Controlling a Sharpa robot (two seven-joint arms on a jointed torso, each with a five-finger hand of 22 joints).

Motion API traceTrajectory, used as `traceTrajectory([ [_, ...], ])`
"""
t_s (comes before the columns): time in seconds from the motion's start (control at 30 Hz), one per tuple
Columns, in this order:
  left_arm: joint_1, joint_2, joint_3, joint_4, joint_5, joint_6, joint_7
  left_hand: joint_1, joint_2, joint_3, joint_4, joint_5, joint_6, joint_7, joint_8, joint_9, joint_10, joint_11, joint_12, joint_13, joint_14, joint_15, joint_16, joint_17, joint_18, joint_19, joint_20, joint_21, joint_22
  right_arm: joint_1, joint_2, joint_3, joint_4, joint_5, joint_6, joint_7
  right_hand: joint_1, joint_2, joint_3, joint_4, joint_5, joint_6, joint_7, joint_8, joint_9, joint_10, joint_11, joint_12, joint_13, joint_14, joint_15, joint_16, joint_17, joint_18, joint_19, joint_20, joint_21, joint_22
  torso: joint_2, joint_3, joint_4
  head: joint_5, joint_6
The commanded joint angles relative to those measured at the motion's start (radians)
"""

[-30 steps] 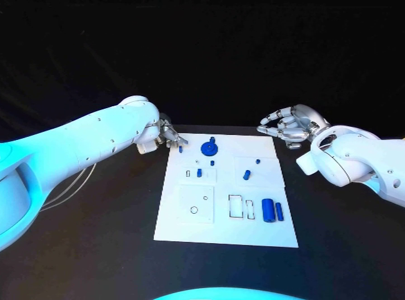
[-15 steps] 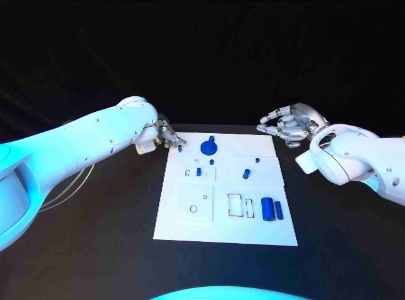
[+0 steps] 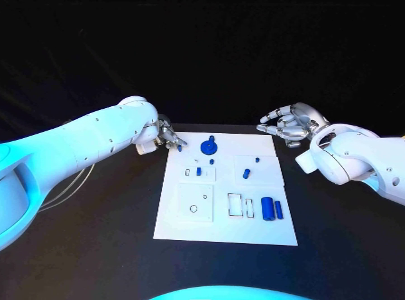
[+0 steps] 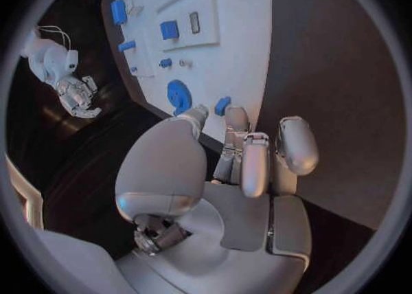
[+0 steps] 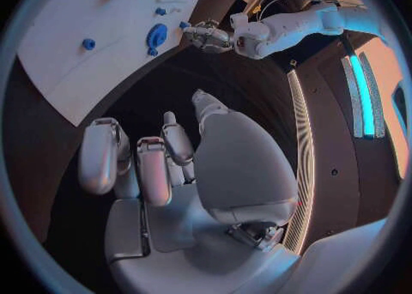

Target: Assemble the parts on the task board

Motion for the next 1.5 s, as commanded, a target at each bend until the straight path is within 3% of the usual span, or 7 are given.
traceTrajectory([
  [0.03, 0.0, 0.001, 0.0, 0.003, 0.007, -0.009, 0.006, 0.017, 0.002, -0.01, 0.0, 0.009, 0.008, -0.003, 0.026, 0.019, 0.023, -0.009, 0.018, 0.014, 0.067, -0.008, 0.008, 0.164, 0.006, 0.013, 0.001, 0.004, 0.022, 0.0, 0.001, 0.0, 0.0, -0.001, 0.002, 0.001, -0.025, -0.005, 0.006, 0.009, 0.016, -0.005, -0.001, 0.022, 0.013, -0.02, -0.001, -0.009, -0.004, 0.047, -0.004, -0.015, 0.081, 0.024, -0.014, -0.001, -0.01, 0.091, 0.001, 0.0, 0.0, -0.001, -0.001],
  [0.37, 0.0, 0.0, 0.0, 0.004, 0.028, -0.02, 0.022, 0.093, 0.045, 0.027, -0.011, -0.001, -0.002, -0.011, 0.034, 0.03, 0.024, -0.016, 0.014, 0.008, 0.068, -0.015, 0.01, 0.166, 0.004, 0.015, -0.005, 0.006, 0.029, 0.0, 0.002, 0.0, -0.002, -0.001, 0.006, 0.0, -0.024, -0.004, 0.007, 0.009, 0.016, -0.005, -0.002, 0.023, 0.013, -0.018, -0.002, -0.008, -0.003, 0.047, -0.004, -0.015, 0.082, 0.023, -0.014, -0.001, -0.01, 0.091, 0.001, 0.0003, 0.0001, -0.001, -0.004],
  [0.4, 0.0, 0.0, 0.0, 0.003, 0.029, -0.018, 0.023, 0.107, 0.05, 0.036, -0.015, -0.009, -0.004, -0.011, 0.034, 0.032, 0.024, -0.016, 0.013, 0.007, 0.068, -0.015, 0.01, 0.167, 0.004, 0.015, -0.006, 0.007, 0.03, 0.0, 0.002, 0.0, -0.002, -0.001, 0.006, -0.001, -0.024, -0.004, 0.007, 0.009, 0.016, -0.005, -0.002, 0.023, 0.013, -0.018, -0.002, -0.008, -0.003, 0.047, -0.004, -0.015, 0.082, 0.023, -0.014, -0.001, -0.01, 0.091, 0.001, 0.0003, 0.0001, -0.001, -0.004],
  [0.43, 0.0, 0.0, 0.0, 0.003, 0.03, -0.015, 0.023, 0.136, 0.064, 0.066, -0.022, -0.083, -0.007, -0.013, 0.035, 0.034, 0.024, -0.019, 0.011, 0.003, 0.069, -0.016, 0.011, 0.168, 0.004, 0.016, -0.007, 0.007, 0.032, 0.0, 0.002, 0.0, -0.002, -0.001, 0.006, -0.001, -0.024, -0.004, 0.007, 0.009, 0.016, -0.005, -0.002, 0.023, 0.013, -0.018, -0.002, -0.008, -0.003, 0.047, -0.004, -0.015, 0.082, 0.023, -0.014, -0.001, -0.01, 0.091, 0.001, 0.0003, 0.0001, -0.001, -0.004],
  [0.87, 0.0, 0.001, 0.0, -0.009, 0.022, 0.014, 0.001, 0.168, 0.05, 0.118, -0.043, -0.088, -0.011, -0.014, 0.033, 0.036, 0.025, -0.019, 0.011, 0.004, 0.069, -0.017, 0.012, 0.17, 0.003, 0.017, -0.008, 0.009, 0.038, -0.001, 0.002, 0.0, -0.002, -0.001, 0.009, -0.001, -0.025, -0.004, 0.007, 0.009, 0.016, -0.005, -0.002, 0.025, 0.013, -0.017, -0.002, -0.008, -0.002, 0.047, -0.005, -0.016, 0.081, 0.023, -0.014, -0.001, -0.011, 0.091, 0.0, 0.001, -0.001, -0.003, -0.007],
  [1.13, 0.0, 0.0, -0.001, -0.008, 0.009, 0.017, 0.0, 0.151, 0.005, 0.368, -0.133, -0.088, -0.018, -0.011, 0.042, 0.056, 0.052, -0.019, 0.016, 0.015, 0.075, -0.017, 0.023, 0.187, 0.0, 0.024, -0.007, 0.017, 0.057, -0.001, 0.002, 0.0, -0.002, -0.001, 0.008, -0.001, -0.025, -0.004, 0.007, 0.009, 0.016, -0.005, -0.002, 0.025, 0.013, -0.017, -0.002, -0.008, -0.002, 0.047, -0.005, -0.016, 0.081, 0.023, -0.014, -0.001, -0.011, 0.091, 0.0, 0.001, -0.0007, -0.003, -0.006],
  [1.5, 0.0, -0.007, -0.002, -0.006, 0.033, 0.016, 0.009, 0.083, -0.003, 0.502, -0.193, -0.088, -0.029, -0.003, 0.059, 0.082, 0.049, -0.013, 0.012, 0.008, 0.073, -0.013, 0.019, 0.181, 0.0, 0.023, -0.004, 0.017, 0.059, -0.001, 0.002, 0.0, -0.003, -0.001, 0.007, -0.001, -0.025, -0.004, 0.007, 0.009, 0.016, -0.005, -0.002, 0.025, 0.013, -0.017, -0.002, -0.008, -0.002, 0.047, -0.005, -0.016, 0.081, 0.023, -0.014, -0.001, -0.011, 0.091, 0.001, -0.0003, 0.0003, -0.003, -0.006],
])
